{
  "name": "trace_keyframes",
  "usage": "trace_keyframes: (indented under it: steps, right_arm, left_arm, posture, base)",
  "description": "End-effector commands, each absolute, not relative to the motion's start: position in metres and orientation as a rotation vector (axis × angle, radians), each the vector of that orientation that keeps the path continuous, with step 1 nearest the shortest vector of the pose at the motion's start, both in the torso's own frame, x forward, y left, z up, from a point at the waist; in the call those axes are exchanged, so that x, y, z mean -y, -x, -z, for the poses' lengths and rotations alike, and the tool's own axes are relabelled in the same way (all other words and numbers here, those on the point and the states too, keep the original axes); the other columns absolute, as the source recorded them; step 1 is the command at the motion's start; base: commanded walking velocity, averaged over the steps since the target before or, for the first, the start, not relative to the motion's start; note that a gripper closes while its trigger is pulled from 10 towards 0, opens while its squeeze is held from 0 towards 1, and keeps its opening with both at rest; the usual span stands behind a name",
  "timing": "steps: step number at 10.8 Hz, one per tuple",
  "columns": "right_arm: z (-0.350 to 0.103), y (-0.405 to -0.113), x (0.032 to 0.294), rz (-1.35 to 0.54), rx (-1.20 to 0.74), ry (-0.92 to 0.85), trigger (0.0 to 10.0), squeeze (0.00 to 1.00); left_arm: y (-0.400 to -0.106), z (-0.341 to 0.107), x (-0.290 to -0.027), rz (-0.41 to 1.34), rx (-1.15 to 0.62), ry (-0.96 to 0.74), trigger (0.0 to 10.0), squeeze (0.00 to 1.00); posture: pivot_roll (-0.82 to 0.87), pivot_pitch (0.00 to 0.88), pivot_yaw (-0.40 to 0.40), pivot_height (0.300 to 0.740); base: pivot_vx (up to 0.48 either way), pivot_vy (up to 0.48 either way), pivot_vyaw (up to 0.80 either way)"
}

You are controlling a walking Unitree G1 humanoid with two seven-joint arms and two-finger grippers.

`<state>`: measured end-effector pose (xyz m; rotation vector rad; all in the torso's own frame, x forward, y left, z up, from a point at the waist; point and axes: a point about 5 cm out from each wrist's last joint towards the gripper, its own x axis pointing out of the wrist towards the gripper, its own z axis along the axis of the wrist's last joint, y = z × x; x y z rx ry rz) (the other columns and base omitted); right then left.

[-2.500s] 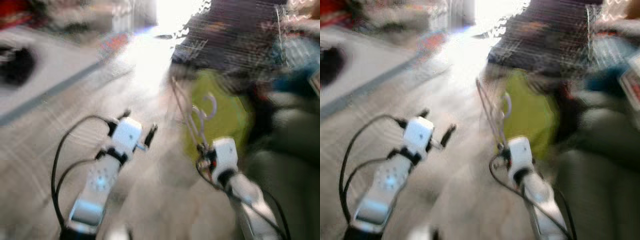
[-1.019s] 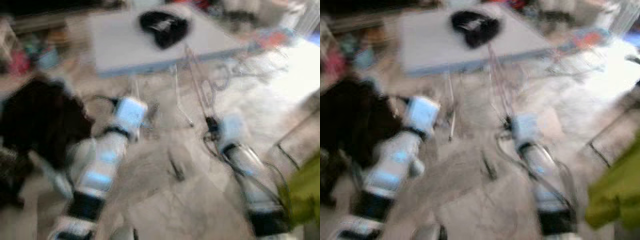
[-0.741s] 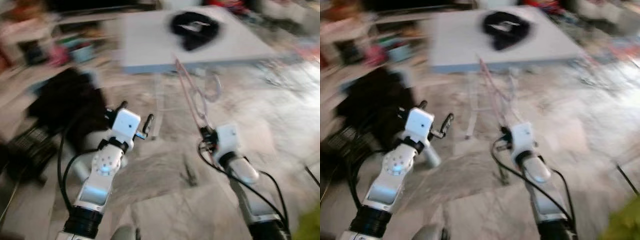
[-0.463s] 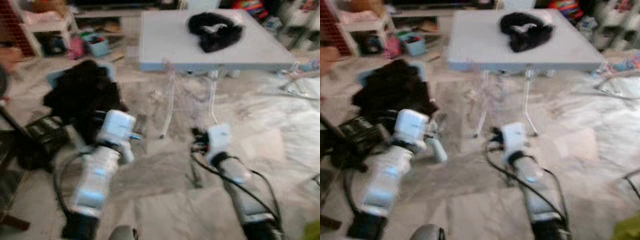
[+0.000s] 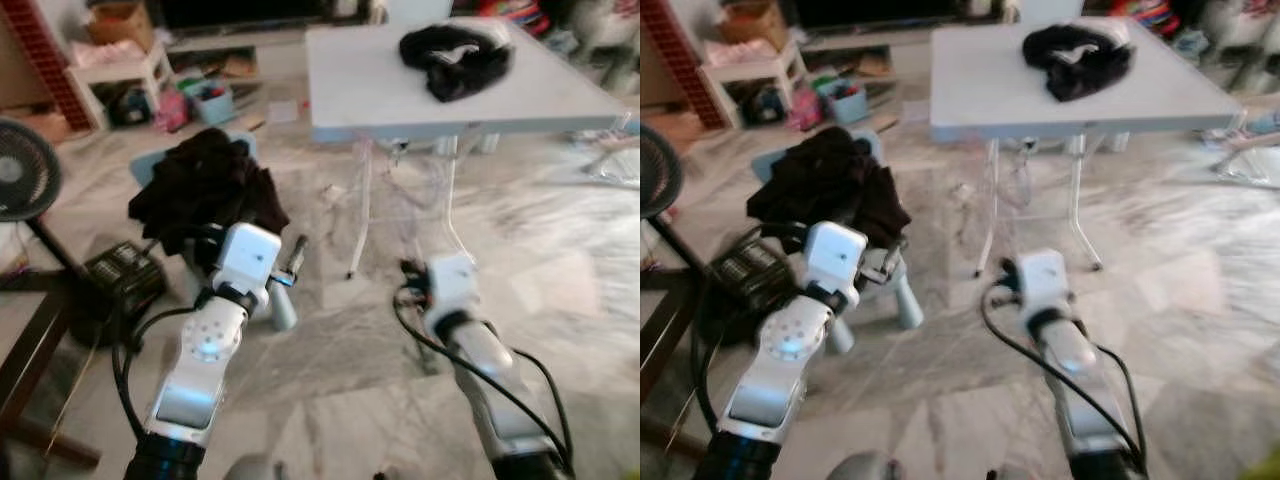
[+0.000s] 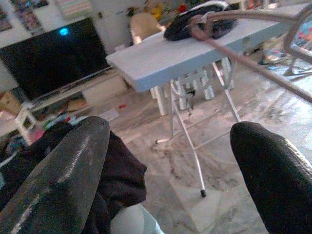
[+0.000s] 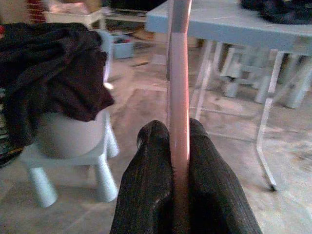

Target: Hang hanger

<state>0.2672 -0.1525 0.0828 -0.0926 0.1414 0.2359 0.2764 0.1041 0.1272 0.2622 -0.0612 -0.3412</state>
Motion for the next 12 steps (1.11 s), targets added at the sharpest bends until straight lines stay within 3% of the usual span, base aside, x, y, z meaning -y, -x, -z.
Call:
trace_keyframes:
  steps: [1, 2, 6, 12]
  right_arm:
    - [-0.090, -0.268, 0.142, -0.257, -0.111, 0.085, 10.0, 0.00]
    - [-0.089, -0.267, 0.142, -0.255, -0.114, 0.086, 10.0, 0.00]
    - [-0.096, -0.267, 0.137, -0.302, -0.076, 0.115, 10.0, 0.00]
    - [-0.094, -0.267, 0.138, -0.325, -0.084, 0.142, 10.0, 0.00]
  left_arm:
    - [-0.277, -0.131, -0.113, 0.319, 0.067, -0.281, 10.0, 0.00]
    - [-0.276, -0.132, -0.113, 0.319, 0.072, -0.283, 10.0, 0.00]
    - [-0.279, -0.139, -0.120, 0.306, 0.096, -0.217, 10.0, 0.00]
    - [-0.278, -0.142, -0.114, 0.349, 0.122, -0.179, 10.0, 0.00]
  posture:
    - [-0.04, 0.000, 0.009, 0.740]
    - [-0.04, 0.000, 0.009, 0.740]
    - [-0.04, 0.000, -0.001, 0.740]
    - [-0.05, 0.000, -0.006, 0.740]
  base:
    - [0.000, 0.480, 0.00]
    - [0.000, 0.480, 0.00]
    - [0.000, 0.000, 0.00]
    - [0.439, 0.000, 0.30]
